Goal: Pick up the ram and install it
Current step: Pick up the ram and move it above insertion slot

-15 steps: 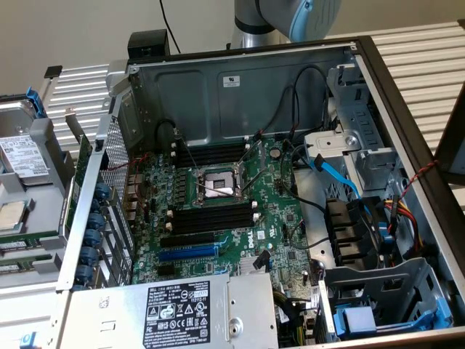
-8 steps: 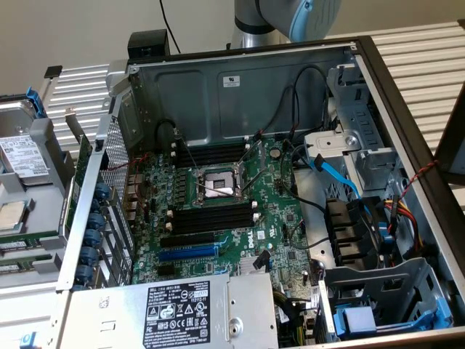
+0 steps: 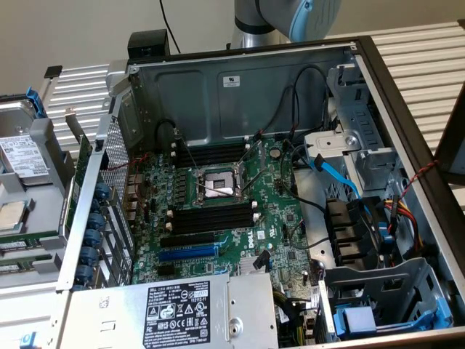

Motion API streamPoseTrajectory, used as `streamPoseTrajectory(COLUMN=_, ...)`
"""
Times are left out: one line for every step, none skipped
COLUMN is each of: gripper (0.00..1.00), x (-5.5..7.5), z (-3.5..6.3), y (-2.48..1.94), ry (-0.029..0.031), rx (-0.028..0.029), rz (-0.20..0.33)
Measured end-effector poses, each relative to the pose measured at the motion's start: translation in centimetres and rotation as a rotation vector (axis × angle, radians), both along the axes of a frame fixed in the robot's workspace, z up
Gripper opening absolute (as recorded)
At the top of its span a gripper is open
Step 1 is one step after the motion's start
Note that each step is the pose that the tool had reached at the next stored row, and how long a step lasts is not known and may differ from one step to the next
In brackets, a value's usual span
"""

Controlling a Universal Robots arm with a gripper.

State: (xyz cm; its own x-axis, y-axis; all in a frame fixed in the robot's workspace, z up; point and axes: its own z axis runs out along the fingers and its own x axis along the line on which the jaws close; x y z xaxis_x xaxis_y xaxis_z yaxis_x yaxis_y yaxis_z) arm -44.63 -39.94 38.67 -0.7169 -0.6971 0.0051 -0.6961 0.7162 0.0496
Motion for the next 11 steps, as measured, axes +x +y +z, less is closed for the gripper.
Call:
streamPoseTrajectory(gripper=0.11, x=0.0, z=0.0, y=0.0, ry=0.0001, rx=0.0, rz=0.018)
streamPoseTrajectory(gripper=0.11, x=0.0, z=0.0, y=0.0, ry=0.0, rx=0.0, rz=0.035)
streamPoseTrajectory(gripper=0.11, x=0.0, z=0.0, y=0.0, ry=0.0001, rx=0.0, rz=0.054)
streamPoseTrajectory(gripper=0.11, x=0.0, z=0.01, y=0.0, ry=0.0001, rx=-0.0001, rz=0.071)
streamPoseTrajectory(gripper=0.11, x=0.0, z=0.0, y=0.0, ry=0.0001, rx=0.0, rz=0.089)
streamPoseTrajectory(gripper=0.11, x=0.0, z=0.0, y=0.0, ry=0.0, rx=0.0, rz=0.108)
streamPoseTrajectory(gripper=0.11, x=0.0, z=0.0, y=0.0, ry=0.0001, rx=0.0, rz=0.127)
streamPoseTrajectory(gripper=0.11, x=0.0, z=-0.01, y=0.0, ry=0.0, rx=0.0, rz=0.145)
streamPoseTrajectory(gripper=0.11, x=0.0, z=-0.01, y=0.0, ry=0.0001, rx=0.0, rz=0.163)
streamPoseTrajectory(gripper=0.11, x=0.0, z=-0.01, y=0.0, ry=0.0001, rx=0.0, rz=0.182)
streamPoseTrajectory(gripper=0.11, x=0.0, z=-0.02, y=0.0, ry=0.0001, rx=0.0, rz=0.2)
